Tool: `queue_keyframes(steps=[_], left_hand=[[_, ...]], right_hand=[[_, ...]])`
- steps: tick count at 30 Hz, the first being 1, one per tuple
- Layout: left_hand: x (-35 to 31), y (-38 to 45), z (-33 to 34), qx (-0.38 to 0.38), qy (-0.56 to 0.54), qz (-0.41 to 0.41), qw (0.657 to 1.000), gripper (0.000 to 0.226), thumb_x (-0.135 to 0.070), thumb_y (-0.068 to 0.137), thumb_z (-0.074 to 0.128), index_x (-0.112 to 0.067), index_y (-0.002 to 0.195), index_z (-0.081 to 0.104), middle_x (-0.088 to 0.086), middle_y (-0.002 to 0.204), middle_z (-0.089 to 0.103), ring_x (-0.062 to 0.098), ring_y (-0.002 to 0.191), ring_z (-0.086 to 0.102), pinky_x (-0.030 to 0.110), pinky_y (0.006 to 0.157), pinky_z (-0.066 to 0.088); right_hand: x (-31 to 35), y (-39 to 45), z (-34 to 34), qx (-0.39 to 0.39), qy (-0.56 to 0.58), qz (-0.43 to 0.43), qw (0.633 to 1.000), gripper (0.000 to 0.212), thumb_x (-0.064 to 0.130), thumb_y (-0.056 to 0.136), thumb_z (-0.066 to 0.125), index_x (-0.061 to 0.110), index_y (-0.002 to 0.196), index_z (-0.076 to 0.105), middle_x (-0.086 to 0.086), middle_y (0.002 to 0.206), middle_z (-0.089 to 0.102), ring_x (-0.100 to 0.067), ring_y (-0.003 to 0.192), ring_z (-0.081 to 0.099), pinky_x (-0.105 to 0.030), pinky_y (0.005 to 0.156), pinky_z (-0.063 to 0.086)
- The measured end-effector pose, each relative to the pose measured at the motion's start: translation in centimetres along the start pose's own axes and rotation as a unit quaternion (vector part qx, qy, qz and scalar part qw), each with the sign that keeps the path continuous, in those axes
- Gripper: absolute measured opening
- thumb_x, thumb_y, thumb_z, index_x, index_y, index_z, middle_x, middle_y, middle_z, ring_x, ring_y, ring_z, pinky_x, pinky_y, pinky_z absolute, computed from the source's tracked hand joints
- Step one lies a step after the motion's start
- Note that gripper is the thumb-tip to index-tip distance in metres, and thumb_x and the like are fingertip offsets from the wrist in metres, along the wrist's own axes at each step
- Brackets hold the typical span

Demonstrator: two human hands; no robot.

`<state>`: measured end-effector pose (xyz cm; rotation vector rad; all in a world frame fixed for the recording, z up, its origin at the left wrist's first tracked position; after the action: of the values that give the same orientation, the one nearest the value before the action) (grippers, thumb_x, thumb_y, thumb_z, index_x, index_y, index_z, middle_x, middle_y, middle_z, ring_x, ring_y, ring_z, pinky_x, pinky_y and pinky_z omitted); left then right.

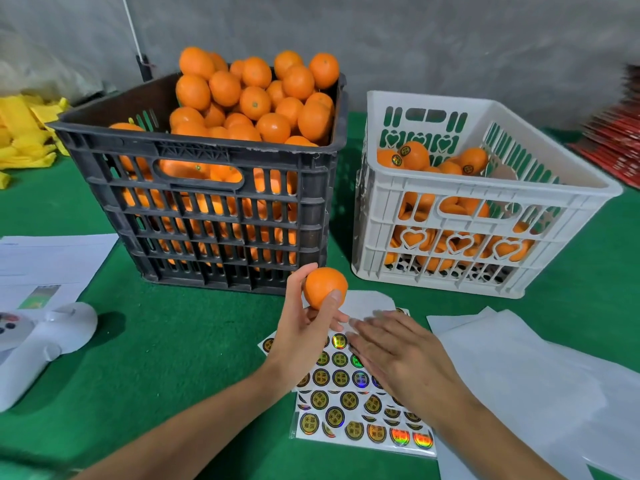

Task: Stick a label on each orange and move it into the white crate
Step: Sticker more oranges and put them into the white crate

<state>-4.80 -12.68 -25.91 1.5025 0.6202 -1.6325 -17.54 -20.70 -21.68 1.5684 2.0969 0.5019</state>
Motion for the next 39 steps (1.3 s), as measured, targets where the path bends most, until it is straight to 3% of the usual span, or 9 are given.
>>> queue_keyframes(steps=[3, 6, 8, 13, 17, 24, 30, 34, 39], left_hand=[[-0.1, -0.2, 0.1, 0.005, 0.010, -0.004, 1.000, 0.048, -0.041, 0.100, 0.068, -0.047, 0.140, 0.043, -0.005, 0.109, 0.069, 0.030, 0.086, 0.076, 0.030, 0.079, 0.061], [-0.6, -0.2, 0.2, 0.013, 0.022, -0.001, 1.000, 0.053, -0.053, 0.095, 0.068, -0.052, 0.141, 0.041, -0.010, 0.114, 0.067, 0.027, 0.087, 0.076, 0.032, 0.079, 0.061], [-1.1, -0.4, 0.7, 0.027, 0.022, 0.007, 0.999, 0.058, -0.054, 0.094, 0.069, -0.050, 0.144, 0.040, -0.009, 0.116, 0.068, 0.027, 0.088, 0.075, 0.033, 0.079, 0.060], [-4.4, -0.4, 2.3, 0.051, -0.038, 0.057, 0.996, 0.047, -0.032, 0.106, 0.060, -0.037, 0.149, 0.044, 0.010, 0.110, 0.068, 0.030, 0.082, 0.068, 0.035, 0.081, 0.057], [-7.2, -0.3, 4.2, 0.062, -0.076, 0.045, 0.994, 0.047, -0.046, 0.093, 0.067, -0.040, 0.138, 0.054, 0.006, 0.103, 0.065, 0.023, 0.076, 0.061, 0.035, 0.076, 0.056], [-13.8, 3.6, 8.5, 0.066, -0.015, 0.099, 0.993, 0.048, -0.056, 0.085, 0.079, -0.039, 0.124, 0.058, -0.002, 0.086, 0.067, 0.016, 0.061, 0.063, 0.024, 0.056, 0.052], [-21.4, 11.1, 13.5, 0.045, 0.416, 0.178, 0.891, 0.045, -0.054, 0.096, 0.062, -0.041, 0.134, 0.043, -0.004, 0.125, 0.065, 0.023, 0.103, 0.068, 0.042, 0.084, 0.057], [-23.5, 15.5, 16.0, 0.115, 0.573, 0.191, 0.789, 0.071, -0.038, 0.100, 0.063, -0.025, 0.157, 0.024, 0.008, 0.147, 0.043, 0.037, 0.114, 0.063, 0.048, 0.088, 0.052], [-27.6, 23.2, 7.5, -0.057, 0.553, 0.212, 0.804, 0.025, -0.017, 0.105, 0.049, -0.019, 0.128, 0.060, 0.011, 0.128, 0.054, 0.038, 0.114, 0.061, 0.044, 0.090, 0.050]], right_hand=[[-1.2, -0.2, -0.5, -0.020, 0.164, 0.079, 0.983, 0.015, 0.028, 0.097, 0.072, 0.024, 0.109, 0.080, 0.012, 0.129, 0.070, -0.011, 0.119, 0.064, -0.040, 0.101, 0.051], [-4.7, -0.2, -0.7, -0.075, 0.437, 0.298, 0.845, 0.015, 0.034, 0.098, 0.069, 0.036, 0.110, 0.079, 0.016, 0.139, 0.063, -0.014, 0.134, 0.054, -0.043, 0.109, 0.039], [-5.6, 0.6, -1.4, -0.121, 0.489, 0.351, 0.789, 0.015, 0.032, 0.099, 0.069, 0.037, 0.108, 0.079, 0.015, 0.142, 0.061, -0.010, 0.138, 0.051, -0.041, 0.111, 0.036], [-5.1, 2.7, -3.4, -0.173, 0.517, 0.355, 0.760, 0.020, 0.025, 0.097, 0.068, 0.031, 0.110, 0.081, 0.019, 0.145, 0.058, -0.002, 0.135, 0.052, -0.027, 0.109, 0.047], [-5.3, 4.1, -6.3, -0.215, 0.475, 0.329, 0.787, 0.030, 0.023, 0.096, 0.070, 0.036, 0.122, 0.075, 0.022, 0.148, 0.054, -0.001, 0.135, 0.051, -0.010, 0.097, 0.048], [-8.9, 5.9, -9.6, -0.289, 0.455, 0.351, 0.766, 0.031, 0.029, 0.108, 0.048, 0.039, 0.131, 0.066, 0.019, 0.131, 0.067, -0.003, 0.126, 0.060, -0.025, 0.100, 0.054], [-13.1, 8.8, -14.9, -0.378, 0.304, 0.351, 0.801, 0.038, 0.035, 0.110, 0.040, 0.029, 0.144, 0.054, 0.022, 0.143, 0.055, -0.002, 0.137, 0.047, -0.029, 0.113, 0.043], [-15.7, 12.7, -15.7, -0.318, 0.199, 0.356, 0.856, 0.041, 0.031, 0.110, 0.041, 0.020, 0.148, 0.049, 0.009, 0.150, 0.050, -0.004, 0.140, 0.041, -0.039, 0.118, 0.037], [-18.3, 16.7, -12.7, -0.146, 0.048, 0.346, 0.926, 0.047, 0.032, 0.109, 0.040, 0.012, 0.151, 0.046, -0.004, 0.155, 0.048, -0.018, 0.146, 0.039, -0.039, 0.123, 0.028]])
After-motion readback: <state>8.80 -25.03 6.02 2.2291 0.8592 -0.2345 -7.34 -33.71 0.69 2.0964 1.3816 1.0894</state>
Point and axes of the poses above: each hand's wrist, its own y-axis towards the middle knuckle, its own z-axis out of the palm, x = y × z, the point moved 9 cm from there along y, towards the middle knuckle
